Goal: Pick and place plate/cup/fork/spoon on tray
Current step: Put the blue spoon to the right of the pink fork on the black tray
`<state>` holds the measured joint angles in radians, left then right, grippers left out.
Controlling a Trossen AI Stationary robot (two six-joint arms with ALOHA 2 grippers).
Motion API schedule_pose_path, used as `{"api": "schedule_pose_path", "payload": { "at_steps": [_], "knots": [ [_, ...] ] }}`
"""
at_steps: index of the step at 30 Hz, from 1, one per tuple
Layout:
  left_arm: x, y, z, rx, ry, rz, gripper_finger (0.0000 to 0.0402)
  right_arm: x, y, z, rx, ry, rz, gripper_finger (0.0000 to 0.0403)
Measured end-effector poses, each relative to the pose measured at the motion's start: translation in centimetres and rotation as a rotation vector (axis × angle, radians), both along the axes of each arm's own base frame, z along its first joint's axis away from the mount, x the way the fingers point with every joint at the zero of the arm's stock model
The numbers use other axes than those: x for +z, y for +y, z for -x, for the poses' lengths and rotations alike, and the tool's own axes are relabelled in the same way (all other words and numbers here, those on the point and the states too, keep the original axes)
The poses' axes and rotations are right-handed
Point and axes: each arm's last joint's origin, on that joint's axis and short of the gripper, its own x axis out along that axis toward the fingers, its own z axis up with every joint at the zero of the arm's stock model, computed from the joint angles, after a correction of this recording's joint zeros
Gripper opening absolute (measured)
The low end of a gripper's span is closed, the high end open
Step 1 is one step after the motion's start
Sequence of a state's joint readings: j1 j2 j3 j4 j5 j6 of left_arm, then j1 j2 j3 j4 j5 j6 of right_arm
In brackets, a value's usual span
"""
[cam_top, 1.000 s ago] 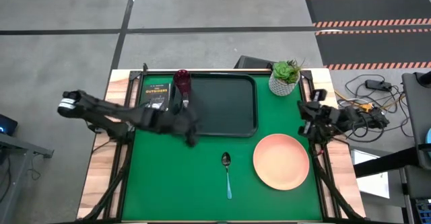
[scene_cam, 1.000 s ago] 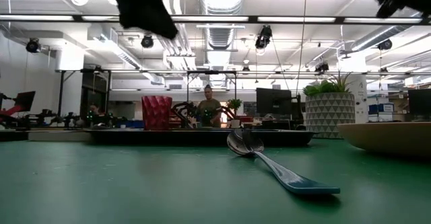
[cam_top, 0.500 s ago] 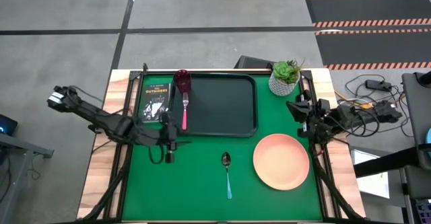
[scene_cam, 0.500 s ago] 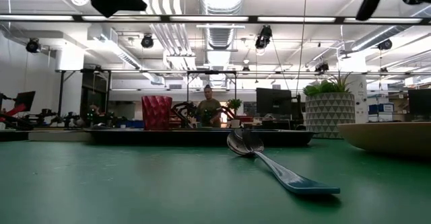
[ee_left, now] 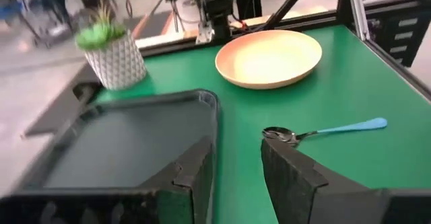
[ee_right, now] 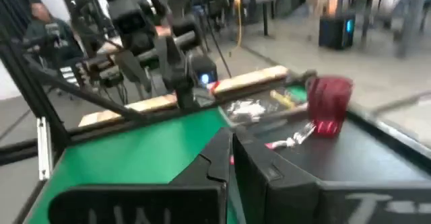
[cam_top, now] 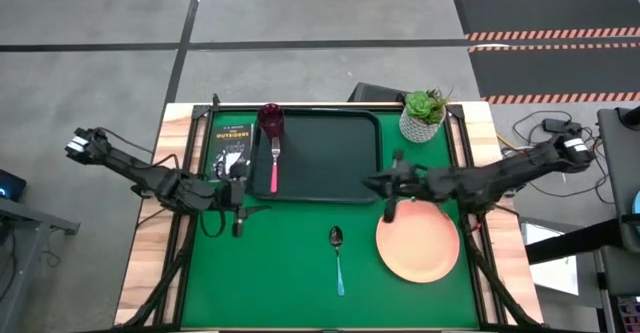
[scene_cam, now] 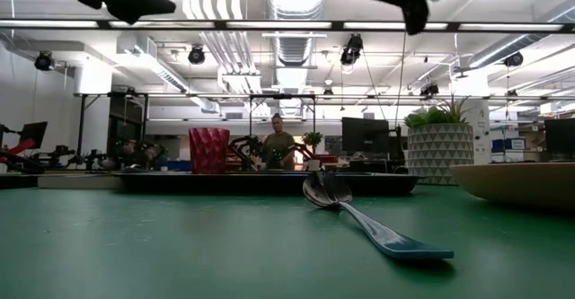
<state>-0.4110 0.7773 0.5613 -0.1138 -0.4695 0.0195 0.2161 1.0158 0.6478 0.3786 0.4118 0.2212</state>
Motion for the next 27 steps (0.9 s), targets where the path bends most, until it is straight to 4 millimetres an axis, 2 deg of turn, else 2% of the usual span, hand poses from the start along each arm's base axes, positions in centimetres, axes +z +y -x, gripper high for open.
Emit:
{"api": "schedule_pose_path", "payload": {
  "at_steps": [2, 8, 11, 17, 20, 27],
  "knots": [
    [0.2, 0.1, 0.2, -0.009, -0.012, -0.025, 0.0107, 0.9, 0.4, -1.6, -0.007, 0.018, -0.065, 0.0009],
    [0.5, 0.2, 0.5, -0.011, -0.026, -0.032, 0.0107, 0.2, 1.5, -6.0, -0.04, 0.35, -0.232, 0.0009],
    [0.4, 0.2, 0.5, -0.01, -0.021, -0.028, 0.0107, 0.7, 2.1, -7.9, -0.043, 0.481, -0.317, 0.0009],
    [0.1, 0.1, 0.3, -0.011, -0.006, -0.033, 0.0107, -1.2, 3.9, -10.9, -0.071, 0.822, -0.457, 0.0009],
    [0.0, 0.0, 0.2, -0.015, -0.007, 0.004, 0.0107, -1.6, 5.4, -12.2, -0.063, 0.901, -0.523, 0.0009],
    [0.0, -0.2, 0.2, -0.043, 0.0, 0.084, 0.0107, -4.4, 8.4, -14.0, -0.082, 1.058, -0.661, 0.0009]
  ]
}}
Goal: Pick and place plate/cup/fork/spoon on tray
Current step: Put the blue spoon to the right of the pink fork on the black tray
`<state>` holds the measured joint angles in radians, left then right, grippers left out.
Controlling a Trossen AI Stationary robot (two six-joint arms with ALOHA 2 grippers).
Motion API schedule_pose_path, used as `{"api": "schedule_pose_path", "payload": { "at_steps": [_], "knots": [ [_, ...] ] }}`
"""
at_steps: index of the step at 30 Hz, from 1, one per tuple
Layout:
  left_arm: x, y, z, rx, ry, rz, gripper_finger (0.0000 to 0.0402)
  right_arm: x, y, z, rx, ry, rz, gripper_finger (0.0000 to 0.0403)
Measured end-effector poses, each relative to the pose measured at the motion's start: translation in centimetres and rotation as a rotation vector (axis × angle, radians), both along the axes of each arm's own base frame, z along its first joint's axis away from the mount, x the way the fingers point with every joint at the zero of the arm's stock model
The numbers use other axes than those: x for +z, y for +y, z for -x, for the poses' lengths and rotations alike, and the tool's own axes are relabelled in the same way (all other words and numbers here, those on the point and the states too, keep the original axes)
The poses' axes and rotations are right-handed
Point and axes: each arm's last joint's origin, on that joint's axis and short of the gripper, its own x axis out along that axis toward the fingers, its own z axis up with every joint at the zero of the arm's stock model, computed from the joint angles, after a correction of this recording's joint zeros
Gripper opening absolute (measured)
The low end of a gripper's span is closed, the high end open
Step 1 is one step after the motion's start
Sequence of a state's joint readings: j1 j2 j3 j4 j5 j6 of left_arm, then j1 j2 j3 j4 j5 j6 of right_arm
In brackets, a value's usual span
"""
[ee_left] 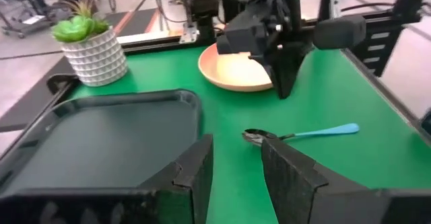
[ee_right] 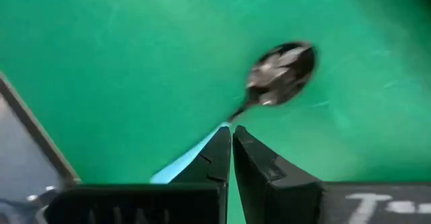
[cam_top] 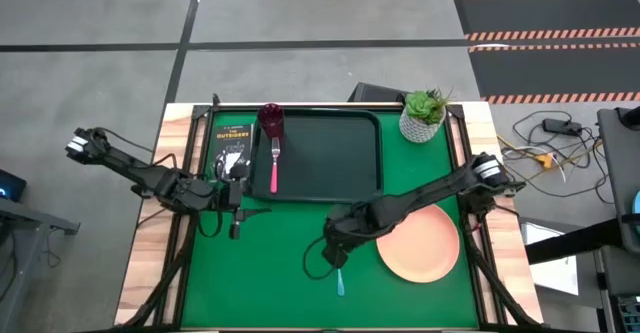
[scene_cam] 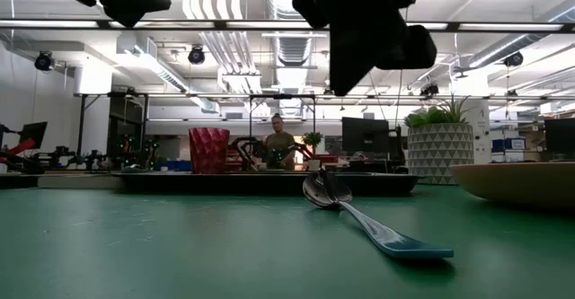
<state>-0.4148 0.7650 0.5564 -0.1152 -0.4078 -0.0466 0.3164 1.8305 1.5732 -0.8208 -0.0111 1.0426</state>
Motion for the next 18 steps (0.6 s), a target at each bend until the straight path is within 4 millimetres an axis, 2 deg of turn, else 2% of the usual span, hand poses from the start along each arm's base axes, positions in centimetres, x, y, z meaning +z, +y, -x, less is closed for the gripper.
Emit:
{"api": "schedule_pose_path", "payload": {
  "at_steps": [8, 14, 18],
  "knots": [
    [0.0, -0.1, 0.0, -0.033, 0.002, 0.015, 0.0107, -2.0, 2.4, -0.5, -0.04, 0.057, 0.0, 0.0009],
    [0.0, -0.1, 0.0, -0.034, 0.004, 0.04, 0.0107, -3.3, 2.5, -0.7, -0.09, 0.081, 0.046, 0.0012],
    [0.0, -0.1, 0.0, -0.034, 0.004, 0.041, 0.0107, -3.9, 2.1, -1.0, -0.101, 0.086, 0.068, 0.004]
  ]
}}
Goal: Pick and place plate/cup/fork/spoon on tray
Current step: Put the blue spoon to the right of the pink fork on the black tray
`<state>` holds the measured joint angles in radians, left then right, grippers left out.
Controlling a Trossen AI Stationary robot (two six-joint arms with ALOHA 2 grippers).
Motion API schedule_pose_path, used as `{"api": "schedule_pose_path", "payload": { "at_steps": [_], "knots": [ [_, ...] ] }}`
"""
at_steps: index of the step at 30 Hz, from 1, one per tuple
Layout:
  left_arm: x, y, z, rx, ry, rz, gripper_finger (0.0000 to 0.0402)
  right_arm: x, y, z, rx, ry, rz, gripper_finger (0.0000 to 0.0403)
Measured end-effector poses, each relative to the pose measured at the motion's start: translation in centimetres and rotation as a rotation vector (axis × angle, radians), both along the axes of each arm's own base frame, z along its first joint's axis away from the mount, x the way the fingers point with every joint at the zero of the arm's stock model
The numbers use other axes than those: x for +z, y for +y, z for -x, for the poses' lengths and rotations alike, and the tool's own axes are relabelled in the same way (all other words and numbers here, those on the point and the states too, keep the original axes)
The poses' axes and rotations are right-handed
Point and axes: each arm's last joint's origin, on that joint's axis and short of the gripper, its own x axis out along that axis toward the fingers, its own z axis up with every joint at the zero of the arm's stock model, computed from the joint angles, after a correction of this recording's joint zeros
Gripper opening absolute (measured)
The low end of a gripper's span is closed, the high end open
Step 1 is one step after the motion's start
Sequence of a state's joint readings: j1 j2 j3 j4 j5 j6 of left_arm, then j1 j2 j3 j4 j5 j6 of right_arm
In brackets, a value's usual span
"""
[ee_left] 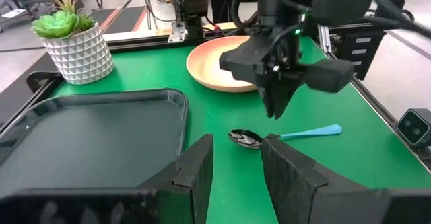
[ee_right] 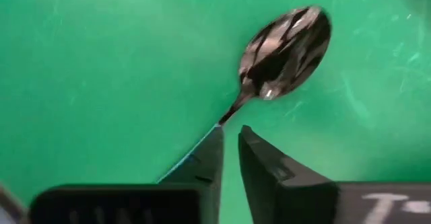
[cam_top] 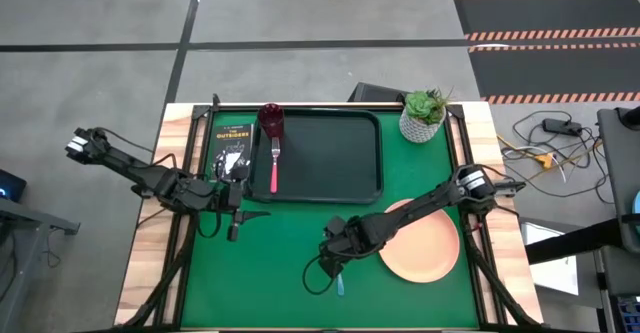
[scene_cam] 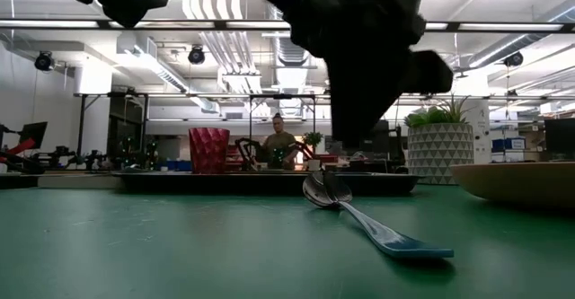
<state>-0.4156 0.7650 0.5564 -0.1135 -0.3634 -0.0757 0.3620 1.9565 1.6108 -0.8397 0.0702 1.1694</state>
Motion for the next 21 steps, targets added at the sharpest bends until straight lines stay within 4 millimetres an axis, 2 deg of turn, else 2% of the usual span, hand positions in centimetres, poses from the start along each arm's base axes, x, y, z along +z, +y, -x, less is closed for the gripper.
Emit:
{"api": "schedule_pose_path", "payload": {
  "at_steps": [4, 12, 17, 21],
  "knots": [
    [0.0, 0.0, 0.0, 0.0, 0.0, 0.0, 0.0107, -0.9, -0.5, -0.3, -0.006, 0.019, 0.032, 0.0095],
    [-0.1, 0.0, -0.1, 0.0, 0.003, -0.001, 0.0107, -1.2, -1.9, -0.4, -0.02, 0.025, 0.117, 0.0211],
    [-0.2, -0.1, -0.2, 0.004, 0.015, 0.018, 0.0107, -1.3, -2.6, -0.7, -0.02, 0.014, 0.166, 0.0259],
    [-0.4, -0.2, -0.4, 0.004, 0.025, 0.014, 0.0107, -1.4, -2.7, -0.7, -0.01, 0.012, 0.18, 0.0281]
  ]
}}
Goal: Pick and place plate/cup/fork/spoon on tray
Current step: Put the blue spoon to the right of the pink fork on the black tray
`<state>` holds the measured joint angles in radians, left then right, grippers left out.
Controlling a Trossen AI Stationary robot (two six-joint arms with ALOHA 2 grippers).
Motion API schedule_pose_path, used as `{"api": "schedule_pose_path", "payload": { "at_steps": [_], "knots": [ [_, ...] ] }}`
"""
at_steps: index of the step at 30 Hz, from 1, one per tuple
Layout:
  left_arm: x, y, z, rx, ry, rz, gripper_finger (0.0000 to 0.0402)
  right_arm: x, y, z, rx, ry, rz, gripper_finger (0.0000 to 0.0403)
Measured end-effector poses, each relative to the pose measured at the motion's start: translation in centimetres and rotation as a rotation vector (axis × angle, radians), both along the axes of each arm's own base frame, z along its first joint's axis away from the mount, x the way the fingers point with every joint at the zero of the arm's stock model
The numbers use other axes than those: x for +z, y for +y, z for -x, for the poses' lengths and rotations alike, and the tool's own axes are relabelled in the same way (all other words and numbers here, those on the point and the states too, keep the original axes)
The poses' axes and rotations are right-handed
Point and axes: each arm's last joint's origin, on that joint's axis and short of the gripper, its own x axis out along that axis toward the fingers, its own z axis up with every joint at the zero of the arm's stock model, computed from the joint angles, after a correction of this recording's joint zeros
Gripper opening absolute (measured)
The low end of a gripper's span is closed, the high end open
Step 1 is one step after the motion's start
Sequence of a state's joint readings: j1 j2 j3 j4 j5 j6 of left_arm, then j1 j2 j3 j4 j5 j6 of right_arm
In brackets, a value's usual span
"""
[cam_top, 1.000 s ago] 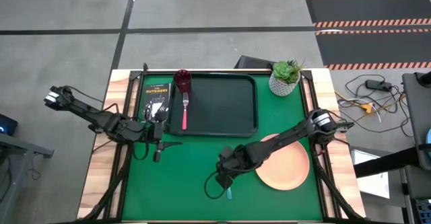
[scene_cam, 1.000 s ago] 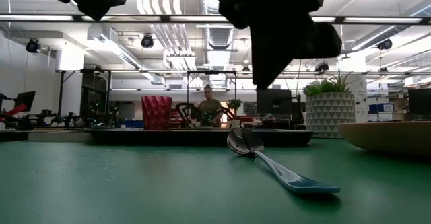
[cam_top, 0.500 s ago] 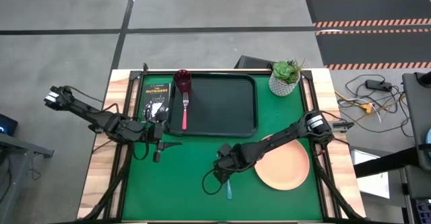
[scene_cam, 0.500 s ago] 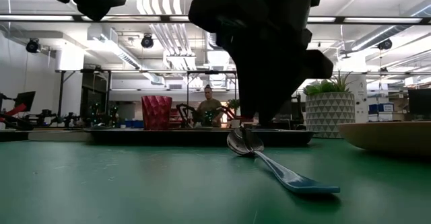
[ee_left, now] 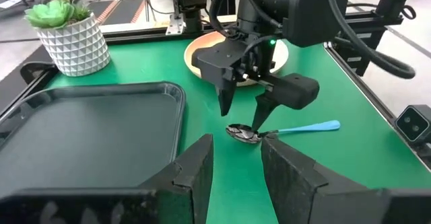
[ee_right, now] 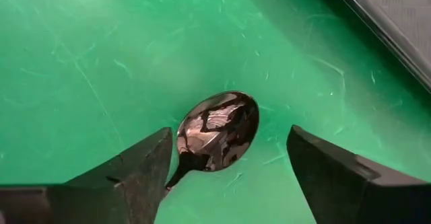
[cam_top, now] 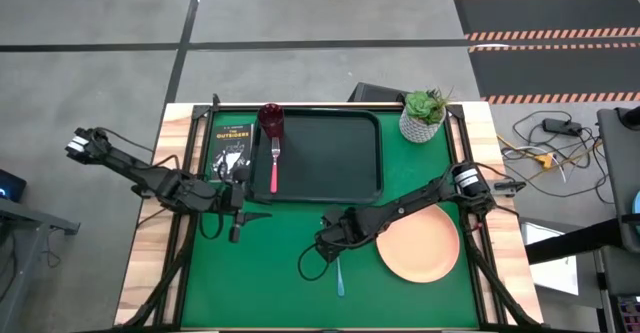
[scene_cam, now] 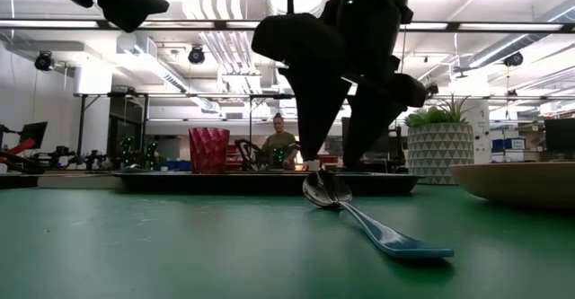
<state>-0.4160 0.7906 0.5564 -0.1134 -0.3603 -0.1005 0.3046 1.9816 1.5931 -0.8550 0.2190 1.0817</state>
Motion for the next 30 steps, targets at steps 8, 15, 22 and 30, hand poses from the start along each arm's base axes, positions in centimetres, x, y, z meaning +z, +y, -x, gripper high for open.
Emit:
{"api": "schedule_pose_path", "payload": {
  "at_steps": [8, 15, 22, 30],
  "knots": [
    [-0.1, 0.0, -0.1, 0.002, 0.005, 0.002, 0.0107, -1.6, -0.3, 0.6, -0.024, 0.008, 0.019, 0.029],
    [-0.1, 0.0, -0.1, 0.007, 0.006, 0.017, 0.0107, -3.0, -0.2, 0.2, 0.016, -0.08, -0.001, 0.029],
    [-0.1, 0.0, -0.1, 0.011, 0.005, 0.015, 0.0107, -3.1, -0.1, -0.1, 0.016, -0.121, -0.012, 0.028],
    [-0.1, 0.0, -0.1, 0.011, 0.005, 0.015, 0.0107, -3.0, -0.2, -0.1, 0.004, -0.129, 0.009, 0.023]
  ]
}}
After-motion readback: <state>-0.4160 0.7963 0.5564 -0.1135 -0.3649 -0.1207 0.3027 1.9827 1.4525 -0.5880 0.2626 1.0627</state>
